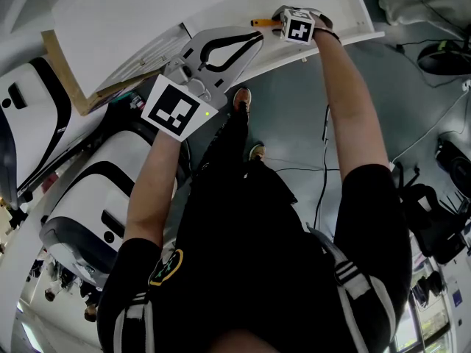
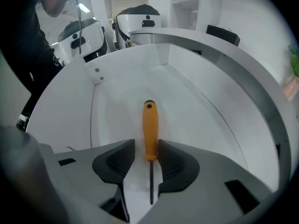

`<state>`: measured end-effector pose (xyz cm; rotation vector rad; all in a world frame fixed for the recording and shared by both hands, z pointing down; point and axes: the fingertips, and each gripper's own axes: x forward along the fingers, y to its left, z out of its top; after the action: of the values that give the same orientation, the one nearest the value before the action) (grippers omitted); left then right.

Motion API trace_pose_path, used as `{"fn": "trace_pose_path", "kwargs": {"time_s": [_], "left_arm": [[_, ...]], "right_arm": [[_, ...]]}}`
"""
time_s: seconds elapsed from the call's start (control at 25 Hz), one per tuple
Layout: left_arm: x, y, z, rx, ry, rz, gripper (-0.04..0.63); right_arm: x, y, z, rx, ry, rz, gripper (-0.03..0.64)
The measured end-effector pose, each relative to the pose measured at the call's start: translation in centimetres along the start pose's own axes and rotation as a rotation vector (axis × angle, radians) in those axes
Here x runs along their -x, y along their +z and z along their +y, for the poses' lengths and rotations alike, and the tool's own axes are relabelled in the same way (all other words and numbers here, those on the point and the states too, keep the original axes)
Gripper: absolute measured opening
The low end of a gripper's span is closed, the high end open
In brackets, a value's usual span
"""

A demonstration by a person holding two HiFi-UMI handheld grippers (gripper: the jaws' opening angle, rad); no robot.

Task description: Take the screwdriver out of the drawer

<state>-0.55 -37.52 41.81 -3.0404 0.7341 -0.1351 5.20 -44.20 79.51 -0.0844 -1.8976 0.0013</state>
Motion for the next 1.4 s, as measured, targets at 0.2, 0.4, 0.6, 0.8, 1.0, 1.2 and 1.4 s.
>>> {"fn": "trace_pose_path", "kwargs": {"time_s": [0.2, 0.4, 0.6, 0.8, 1.0, 1.2, 1.4], "left_arm": [[0.0, 0.4, -0.2, 0.005, 0.004, -0.006, 0.021], [0.1, 0.8, -0.8, 0.005, 0.001, -0.012, 0.021], [0.4, 1.2, -1.2, -0.001, 0.003, -0.018, 0.021], [0.7, 1.6, -1.7, -0.008, -0.002, -0.031, 0.021], [1.0, 2.3, -2.3, -0.014, -0.005, -0.042, 0.021], [1.4, 2.8, -2.7, -0.019, -0.006, -0.057, 0.021], [1.6, 3.2, -3.2, -0.020, -0.003, -0.062, 0.021]], "right_arm": [[0.0, 0.0, 0.1, -0.007, -0.034, 0.000, 0.094], [0.4, 0.8, 0.1, 0.016, -0.074, -0.005, 0.089], [1.0, 0.4, -0.1, -0.005, -0.100, 0.008, 0.087], [2.0, 0.7, -0.1, -0.011, -0.134, 0.003, 0.087], [3.4, 1.4, -0.2, -0.003, -0.175, -0.009, 0.087], [5.4, 3.0, -0.3, -0.014, -0.216, -0.049, 0.087], [7.4, 4.1, 0.1, -0.019, -0.257, -0.085, 0.087]]}}
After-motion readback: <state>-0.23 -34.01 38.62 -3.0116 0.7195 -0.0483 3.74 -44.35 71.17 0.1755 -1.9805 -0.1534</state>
